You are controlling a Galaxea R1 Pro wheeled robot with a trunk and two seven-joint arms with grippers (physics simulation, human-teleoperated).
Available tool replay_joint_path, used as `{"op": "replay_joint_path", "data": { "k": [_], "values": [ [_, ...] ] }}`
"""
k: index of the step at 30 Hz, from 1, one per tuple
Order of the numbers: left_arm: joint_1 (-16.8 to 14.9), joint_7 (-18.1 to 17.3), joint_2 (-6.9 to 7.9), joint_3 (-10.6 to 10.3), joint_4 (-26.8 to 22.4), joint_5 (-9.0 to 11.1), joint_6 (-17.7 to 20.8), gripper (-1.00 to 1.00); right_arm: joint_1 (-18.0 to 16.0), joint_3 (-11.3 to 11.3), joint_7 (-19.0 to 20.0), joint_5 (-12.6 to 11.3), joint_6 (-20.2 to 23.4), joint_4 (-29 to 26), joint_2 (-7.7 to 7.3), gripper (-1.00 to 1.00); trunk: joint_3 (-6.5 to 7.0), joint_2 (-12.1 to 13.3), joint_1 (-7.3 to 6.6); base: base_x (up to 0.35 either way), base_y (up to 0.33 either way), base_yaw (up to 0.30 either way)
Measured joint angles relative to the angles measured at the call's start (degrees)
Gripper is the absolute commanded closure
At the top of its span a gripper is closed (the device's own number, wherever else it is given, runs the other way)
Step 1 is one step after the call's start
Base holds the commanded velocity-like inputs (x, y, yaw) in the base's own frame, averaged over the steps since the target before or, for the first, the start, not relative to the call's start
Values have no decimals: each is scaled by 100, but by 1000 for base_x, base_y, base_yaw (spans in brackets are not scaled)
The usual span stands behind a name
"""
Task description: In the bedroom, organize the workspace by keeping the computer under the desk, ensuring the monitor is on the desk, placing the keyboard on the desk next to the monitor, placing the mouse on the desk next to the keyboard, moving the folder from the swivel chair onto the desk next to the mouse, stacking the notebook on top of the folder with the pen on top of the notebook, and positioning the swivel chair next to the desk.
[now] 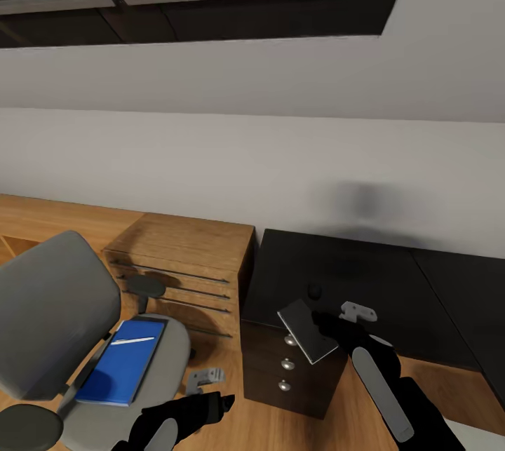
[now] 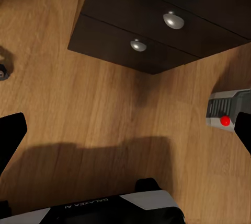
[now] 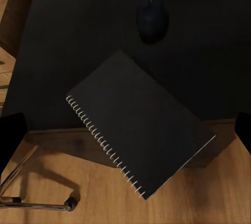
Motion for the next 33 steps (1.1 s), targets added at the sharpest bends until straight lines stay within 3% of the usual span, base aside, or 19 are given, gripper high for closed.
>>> {"op": "replay_joint_path", "data": {
  "k": [18,33],
  "values": [
    [1,-10,17,18,-70,0,0,-100,-97,-2,-3,85,-171,235,-9,-100,0,0,-1,209,5,0],
    [0,7,29,26,-141,0,0,-100,-103,-10,-2,87,-204,261,-9,-100,0,1,1,151,151,0]
  ]
}}
